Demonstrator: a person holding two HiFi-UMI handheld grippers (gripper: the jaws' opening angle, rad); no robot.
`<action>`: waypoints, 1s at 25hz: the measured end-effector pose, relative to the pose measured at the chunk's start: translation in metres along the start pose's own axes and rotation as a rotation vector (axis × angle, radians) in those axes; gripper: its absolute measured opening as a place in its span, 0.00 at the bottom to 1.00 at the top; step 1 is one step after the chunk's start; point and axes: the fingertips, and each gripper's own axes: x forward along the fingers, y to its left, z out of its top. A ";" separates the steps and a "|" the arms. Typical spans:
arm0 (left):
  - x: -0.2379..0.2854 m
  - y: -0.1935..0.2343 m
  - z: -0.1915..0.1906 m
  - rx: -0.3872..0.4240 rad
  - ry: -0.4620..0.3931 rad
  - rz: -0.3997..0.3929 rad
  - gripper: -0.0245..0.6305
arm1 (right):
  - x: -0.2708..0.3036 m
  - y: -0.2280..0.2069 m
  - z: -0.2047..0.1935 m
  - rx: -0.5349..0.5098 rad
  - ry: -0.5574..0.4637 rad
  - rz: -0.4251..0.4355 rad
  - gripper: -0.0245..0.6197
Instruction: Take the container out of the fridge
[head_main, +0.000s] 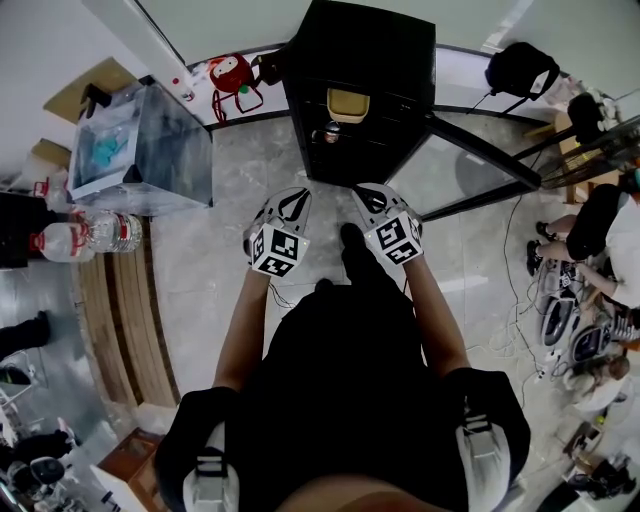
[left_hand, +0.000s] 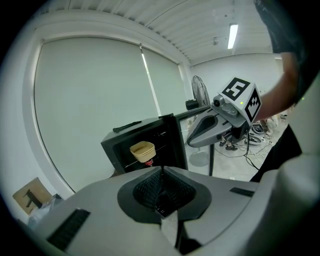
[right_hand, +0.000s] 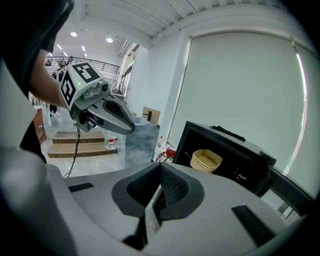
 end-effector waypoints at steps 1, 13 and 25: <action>0.003 0.001 0.001 -0.001 0.001 -0.002 0.08 | 0.002 -0.003 -0.001 -0.001 0.004 0.000 0.04; 0.038 0.022 0.009 -0.023 0.023 0.005 0.08 | 0.029 -0.042 -0.006 -0.014 0.025 0.034 0.04; 0.062 0.050 0.014 -0.058 0.043 0.052 0.08 | 0.065 -0.080 0.004 -0.052 0.012 0.085 0.04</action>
